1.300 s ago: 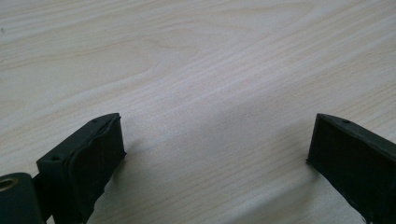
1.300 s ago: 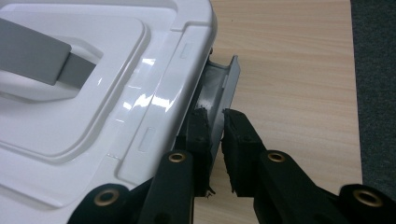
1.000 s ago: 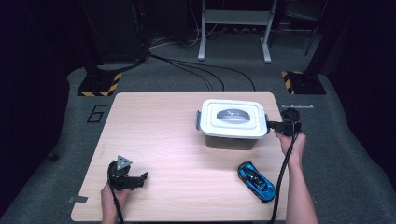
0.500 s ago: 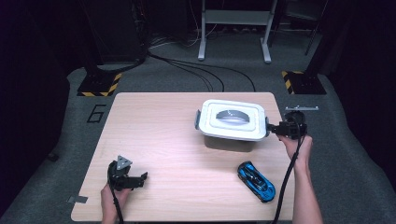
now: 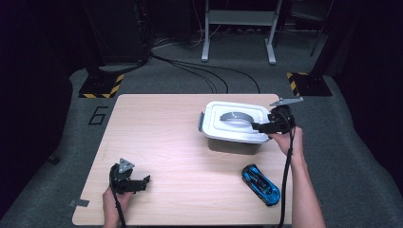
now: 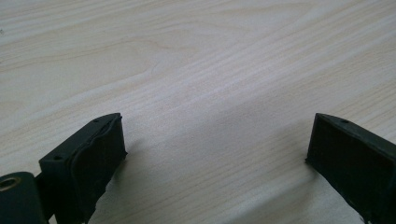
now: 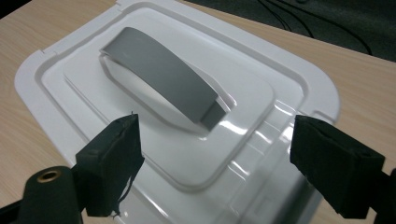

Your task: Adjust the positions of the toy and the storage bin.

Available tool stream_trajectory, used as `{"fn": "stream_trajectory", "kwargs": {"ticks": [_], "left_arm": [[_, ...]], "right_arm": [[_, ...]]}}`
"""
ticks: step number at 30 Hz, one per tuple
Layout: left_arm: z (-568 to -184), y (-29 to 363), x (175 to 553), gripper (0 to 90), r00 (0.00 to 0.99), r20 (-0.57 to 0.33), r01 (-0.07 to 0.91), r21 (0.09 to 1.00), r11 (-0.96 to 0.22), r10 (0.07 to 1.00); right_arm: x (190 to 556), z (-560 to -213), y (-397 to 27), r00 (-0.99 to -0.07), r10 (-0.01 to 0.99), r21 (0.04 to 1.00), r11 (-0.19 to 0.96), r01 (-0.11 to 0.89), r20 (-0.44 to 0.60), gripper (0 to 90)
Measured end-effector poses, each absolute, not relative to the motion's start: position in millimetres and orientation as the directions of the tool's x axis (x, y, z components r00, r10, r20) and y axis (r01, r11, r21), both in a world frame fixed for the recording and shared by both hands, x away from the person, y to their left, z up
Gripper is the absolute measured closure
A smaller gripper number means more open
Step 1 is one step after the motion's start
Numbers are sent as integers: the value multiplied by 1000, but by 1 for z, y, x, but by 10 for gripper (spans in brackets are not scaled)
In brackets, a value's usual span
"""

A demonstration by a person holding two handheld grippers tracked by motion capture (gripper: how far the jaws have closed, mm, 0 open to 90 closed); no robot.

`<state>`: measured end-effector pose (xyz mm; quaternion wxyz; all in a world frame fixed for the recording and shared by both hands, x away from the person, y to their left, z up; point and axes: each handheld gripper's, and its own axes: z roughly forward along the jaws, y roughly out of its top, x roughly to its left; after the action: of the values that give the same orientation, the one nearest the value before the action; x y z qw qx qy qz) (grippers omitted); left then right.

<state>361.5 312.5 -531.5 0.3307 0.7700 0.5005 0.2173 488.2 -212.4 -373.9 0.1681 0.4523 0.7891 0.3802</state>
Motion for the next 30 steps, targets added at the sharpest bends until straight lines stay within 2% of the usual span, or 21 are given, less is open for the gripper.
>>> {"fn": "stream_trajectory", "kwargs": {"ticks": [3, 9, 11, 21, 26, 30], "left_arm": [[-531, 313, 361, 41, 405, 4, 627, 727, -280, 914], [-532, 312, 361, 41, 405, 3, 627, 727, -280, 914], [-531, 313, 361, 41, 411, -1, 635, 718, -285, 911], [-531, 313, 361, 41, 406, 4, 627, 726, -282, 914], [-531, 313, 361, 41, 411, -1, 634, 718, -285, 912], [-531, 313, 361, 41, 411, -1, 635, 718, -285, 911]], "right_arm": [[497, -374, -201, -559, 827, 746, 329, 579, 69, 189], [510, -377, -184, -584, 811, 724, 393, 567, 18, 420], [512, -379, -181, -617, 787, 726, 411, 551, 22, 465], [509, -379, -169, -633, 773, 705, 467, 534, -33, 545], [506, -380, -164, -604, 796, 707, 443, 551, -29, 550], [502, -379, -152, -570, 818, 684, 459, 567, -78, 575]]}}
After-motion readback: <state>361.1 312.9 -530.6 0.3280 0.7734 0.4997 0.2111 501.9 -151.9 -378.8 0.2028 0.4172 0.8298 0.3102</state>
